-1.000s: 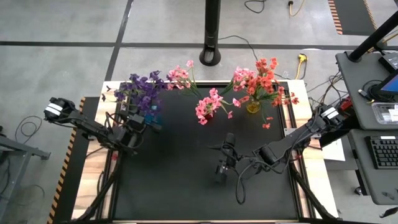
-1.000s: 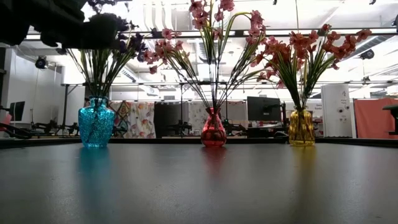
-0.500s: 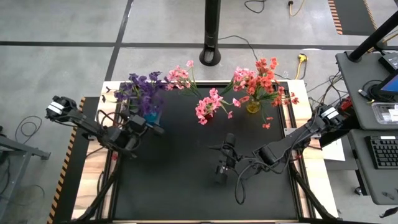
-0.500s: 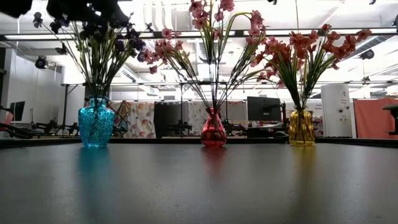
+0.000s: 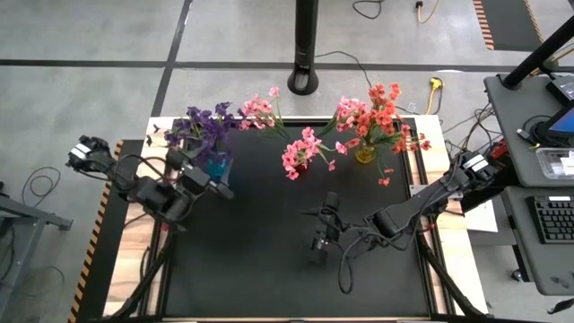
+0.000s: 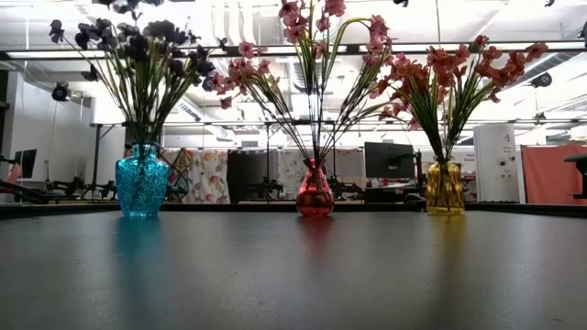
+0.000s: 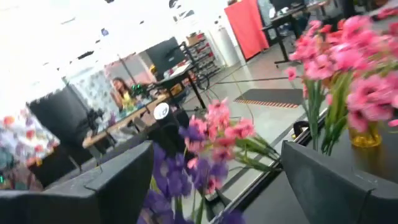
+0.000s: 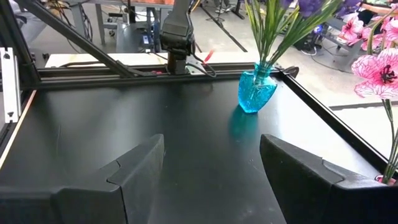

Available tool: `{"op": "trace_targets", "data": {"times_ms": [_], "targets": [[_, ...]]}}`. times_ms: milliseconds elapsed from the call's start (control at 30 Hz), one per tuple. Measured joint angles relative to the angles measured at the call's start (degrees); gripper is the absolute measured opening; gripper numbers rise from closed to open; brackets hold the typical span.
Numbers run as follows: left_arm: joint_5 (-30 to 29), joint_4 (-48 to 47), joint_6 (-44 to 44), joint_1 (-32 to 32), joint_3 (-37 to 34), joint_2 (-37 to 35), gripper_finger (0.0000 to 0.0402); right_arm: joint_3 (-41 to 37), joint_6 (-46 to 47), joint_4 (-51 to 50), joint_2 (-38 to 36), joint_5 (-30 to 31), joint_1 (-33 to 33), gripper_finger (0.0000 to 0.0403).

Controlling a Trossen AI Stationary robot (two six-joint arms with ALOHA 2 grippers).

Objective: Sort flowers into vase by color
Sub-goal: Return to Home Position

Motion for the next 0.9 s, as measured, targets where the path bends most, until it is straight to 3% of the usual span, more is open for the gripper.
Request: {"op": "trace_targets", "data": {"times_ms": [300, 667, 900], "targets": [[2.2, -17.4, -9.7, -3.8, 8.5, 2.7, 0.0332, 0.0, 0.0, 0.2, 0.0, 0.0, -0.2, 0.0258], [2.7, -18.1, -12.5, -14.5, 8.8, 8.2, 0.0332, -0.1, -0.1, 0.0, 0.0, 0.0, -1.1, 0.0258], [8.1, -18.4, -16.2, -15.4, 5.2, 12.7, 0.0331, -0.1, -0.7, 0.0, 0.0, 0.0, -1.8, 0.0258]]}}
